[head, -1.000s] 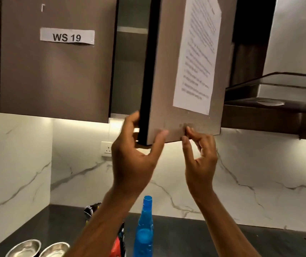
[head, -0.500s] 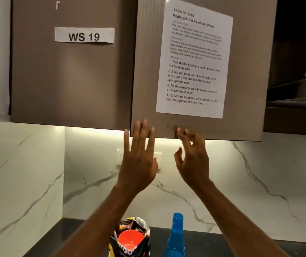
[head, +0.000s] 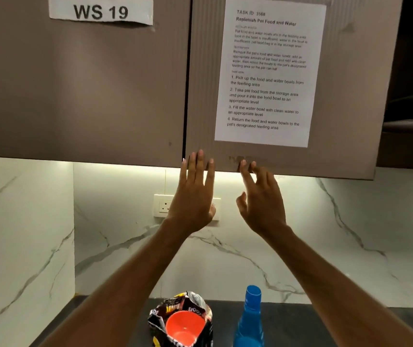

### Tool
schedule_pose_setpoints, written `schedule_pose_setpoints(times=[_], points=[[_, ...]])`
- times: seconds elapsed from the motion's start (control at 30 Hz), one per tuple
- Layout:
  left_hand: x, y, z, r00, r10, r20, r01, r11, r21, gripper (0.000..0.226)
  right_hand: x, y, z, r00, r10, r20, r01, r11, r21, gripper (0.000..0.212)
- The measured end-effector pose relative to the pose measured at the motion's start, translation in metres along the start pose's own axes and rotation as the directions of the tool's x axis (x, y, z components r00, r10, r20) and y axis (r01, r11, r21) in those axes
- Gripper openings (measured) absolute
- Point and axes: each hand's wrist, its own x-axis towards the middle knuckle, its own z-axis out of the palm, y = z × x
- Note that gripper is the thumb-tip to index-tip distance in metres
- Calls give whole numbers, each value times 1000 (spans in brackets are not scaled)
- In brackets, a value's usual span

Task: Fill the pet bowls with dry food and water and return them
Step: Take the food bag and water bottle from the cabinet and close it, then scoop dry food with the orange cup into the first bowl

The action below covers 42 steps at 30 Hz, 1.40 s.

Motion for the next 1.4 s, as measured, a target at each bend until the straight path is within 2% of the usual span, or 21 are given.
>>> schedule_pose_setpoints(times=[0.13, 0.2, 0.23, 0.3, 0.33, 0.4, 0.47, 0.57, 0.7, 0.8, 0.9, 0.97, 1.03, 1.1, 1.27, 1.4], points=[[-4, -10, -1, 999, 39, 9, -39, 997, -70, 99, -3, -2, -2, 1000, 3, 31, -3, 1000, -16, 76], [-13, -11, -8, 999, 38, 7, -36, 976, -214, 87, -7, -7, -4, 998, 31, 58, -32, 999, 11, 75], [-23, -10, -11, 1000, 10, -3, -10, 937, -350, 77, -13, -11, -5, 995, 58, 82, -62, 997, 51, 72], [-41, -5, -18, 994, -107, -24, 69, 786, -615, 54, -25, -20, -8, 984, 122, 132, -146, 970, 194, 61], [-54, -3, -19, 987, -162, -20, 103, 714, -692, 43, -35, -27, -10, 974, 136, 181, -185, 941, 284, 51], [-80, -4, -17, 969, -246, 1, 161, 630, -760, 26, -56, -44, -17, 944, 153, 291, -273, 860, 431, 27], [-108, -6, -13, 946, -313, 83, 254, 559, -789, 13, -83, -61, -25, 905, 168, 391, -364, 783, 505, 15], [-158, -9, -1, 873, -424, 243, 433, 442, -786, 9, -128, -87, -26, 827, 120, 549, -470, 684, 558, 9], [-221, -8, 22, 665, -635, 394, 626, 187, -757, 10, -168, -107, 6, 726, 13, 688, -531, 646, 548, 6], [-250, -5, 44, 515, -655, 552, 789, 112, -603, 24, -174, -110, 52, 627, -67, 776, -473, 758, 448, 15], [-264, 5, 59, 387, -618, 684, 900, 93, -426, 51, -173, -113, 93, 443, -147, 884, -292, 909, 298, 31], [-269, 14, 65, 363, -605, 709, 918, 101, -384, 50, -175, -115, 110, 324, -183, 928, -74, 973, 218, 39], [-269, 24, 65, 370, -601, 708, 908, 72, -413, 35, -179, -115, 124, 253, -208, 945, 41, 978, 204, 46], [-268, 30, 67, 369, -611, 700, 900, 45, -435, 25, -182, -114, 134, 248, -232, 941, 48, 973, 227, 48], [-260, 44, 68, 355, -639, 682, 905, 53, -422, 30, -178, -111, 146, 354, -245, 903, 60, 969, 239, 46], [-259, 53, 63, 391, -668, 633, 892, 105, -440, 27, -174, -106, 147, 372, -264, 890, -5, 958, 286, 27]])
